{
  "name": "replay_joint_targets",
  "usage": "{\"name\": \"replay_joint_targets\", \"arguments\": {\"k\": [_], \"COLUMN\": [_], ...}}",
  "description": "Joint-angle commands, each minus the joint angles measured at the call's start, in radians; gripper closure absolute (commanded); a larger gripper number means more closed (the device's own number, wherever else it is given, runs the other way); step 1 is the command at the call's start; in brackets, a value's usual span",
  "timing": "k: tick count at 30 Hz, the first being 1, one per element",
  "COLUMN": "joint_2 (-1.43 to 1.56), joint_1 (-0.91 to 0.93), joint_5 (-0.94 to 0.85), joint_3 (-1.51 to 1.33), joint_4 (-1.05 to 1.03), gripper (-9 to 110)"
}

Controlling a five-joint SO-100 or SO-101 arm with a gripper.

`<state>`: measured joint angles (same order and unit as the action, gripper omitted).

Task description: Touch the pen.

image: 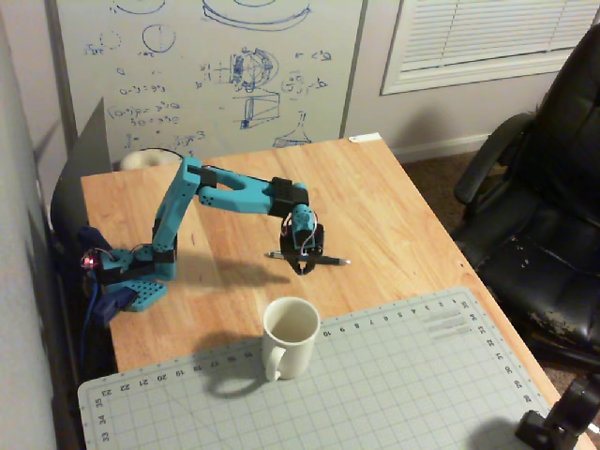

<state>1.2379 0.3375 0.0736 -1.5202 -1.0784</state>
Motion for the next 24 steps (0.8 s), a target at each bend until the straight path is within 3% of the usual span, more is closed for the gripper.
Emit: {"name": "replay_joint_targets", "arguments": {"k": [1, 24], "joint_2": [0.025, 0.146], "joint_1": [-0.028, -0.1], "joint_5": [-0.005, 0.012], "joint_3": [0.089, 0.179], "joint_4": [0.006, 0.006], "gripper": [101, 101]}}
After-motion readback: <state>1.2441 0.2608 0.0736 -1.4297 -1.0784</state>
